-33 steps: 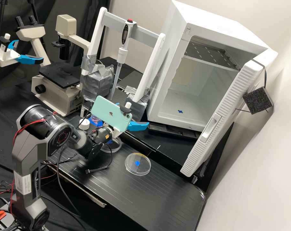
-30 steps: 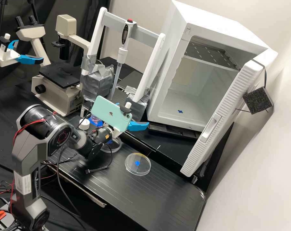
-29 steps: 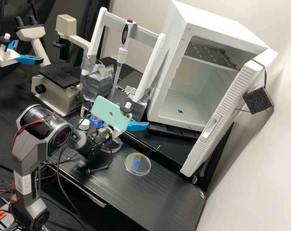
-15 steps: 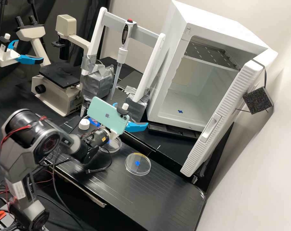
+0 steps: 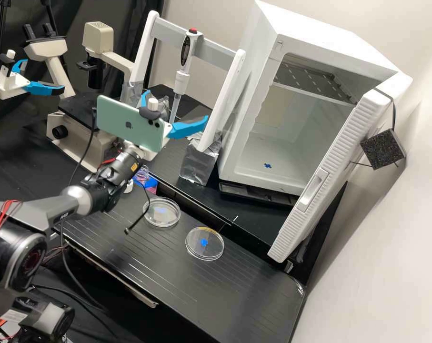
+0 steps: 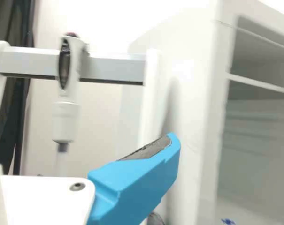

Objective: Use the pipette

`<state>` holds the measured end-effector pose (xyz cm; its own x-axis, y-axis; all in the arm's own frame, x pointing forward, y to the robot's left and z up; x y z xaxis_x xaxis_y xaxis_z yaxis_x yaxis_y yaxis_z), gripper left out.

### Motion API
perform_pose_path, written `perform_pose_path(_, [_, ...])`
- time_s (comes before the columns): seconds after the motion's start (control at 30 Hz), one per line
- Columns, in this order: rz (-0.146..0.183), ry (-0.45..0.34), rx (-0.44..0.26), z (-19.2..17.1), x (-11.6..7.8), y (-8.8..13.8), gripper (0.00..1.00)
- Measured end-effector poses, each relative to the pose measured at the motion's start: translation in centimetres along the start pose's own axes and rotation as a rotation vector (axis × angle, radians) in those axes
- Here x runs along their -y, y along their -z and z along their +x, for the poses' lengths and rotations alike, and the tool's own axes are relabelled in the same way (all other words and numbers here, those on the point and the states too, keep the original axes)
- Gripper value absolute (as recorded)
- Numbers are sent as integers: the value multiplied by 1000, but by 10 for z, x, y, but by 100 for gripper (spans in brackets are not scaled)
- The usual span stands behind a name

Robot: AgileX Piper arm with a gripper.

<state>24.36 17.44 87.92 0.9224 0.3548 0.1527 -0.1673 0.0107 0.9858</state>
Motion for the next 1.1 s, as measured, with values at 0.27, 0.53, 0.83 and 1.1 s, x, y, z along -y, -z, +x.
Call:
perform_pose_path(0.27, [-52,86,38,43,8,32,100])
perform_pose_path(0.53, [-73,143,75,79,13,42,100])
perform_pose_path(0.83, [-99,157,84,99,17,45,100])
perform_pose_path(1.1, [-117,178,106,115,20,37,0])
